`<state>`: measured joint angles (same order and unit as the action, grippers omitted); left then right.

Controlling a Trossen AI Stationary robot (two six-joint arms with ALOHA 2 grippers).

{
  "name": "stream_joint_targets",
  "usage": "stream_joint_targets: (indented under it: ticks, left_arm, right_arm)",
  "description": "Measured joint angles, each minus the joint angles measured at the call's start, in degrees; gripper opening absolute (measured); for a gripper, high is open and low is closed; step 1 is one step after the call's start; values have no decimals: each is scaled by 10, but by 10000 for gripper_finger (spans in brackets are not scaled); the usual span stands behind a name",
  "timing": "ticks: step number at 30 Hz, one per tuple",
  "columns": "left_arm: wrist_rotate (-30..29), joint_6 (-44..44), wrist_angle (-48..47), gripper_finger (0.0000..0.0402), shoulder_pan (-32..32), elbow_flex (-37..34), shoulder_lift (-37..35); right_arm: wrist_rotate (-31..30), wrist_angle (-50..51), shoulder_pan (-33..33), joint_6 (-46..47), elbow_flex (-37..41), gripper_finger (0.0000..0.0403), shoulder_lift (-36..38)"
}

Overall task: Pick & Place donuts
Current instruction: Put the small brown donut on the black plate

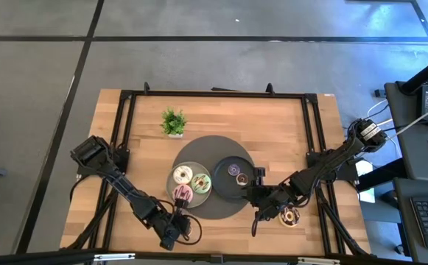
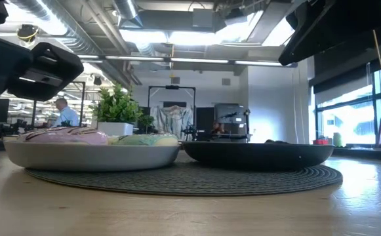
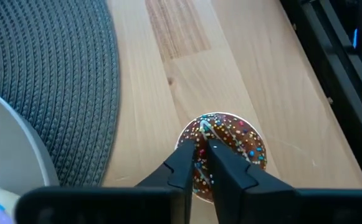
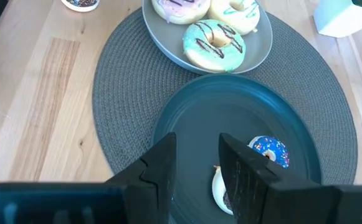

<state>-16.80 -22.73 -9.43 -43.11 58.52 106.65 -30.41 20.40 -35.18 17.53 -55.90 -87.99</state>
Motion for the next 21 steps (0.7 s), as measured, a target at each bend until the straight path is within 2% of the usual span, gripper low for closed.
stream_joint_targets:
  ticks: [5, 15, 17, 21]
  left_arm:
    - [0, 1, 2, 5, 0, 0, 0]
    - [-17, 18, 2, 2, 1, 20, -23]
    - [-36, 35, 0, 2, 2, 27, -29]
    - [-109, 70, 3, 2, 25, 57, -39]
  right_arm:
    - [0, 0, 0, -3, 0, 123, 0]
    - [0, 0, 0, -13, 0, 123, 0]
    - [0, 0, 0, -13, 0, 123, 0]
    - [0, 2, 0, -13, 0, 123, 0]
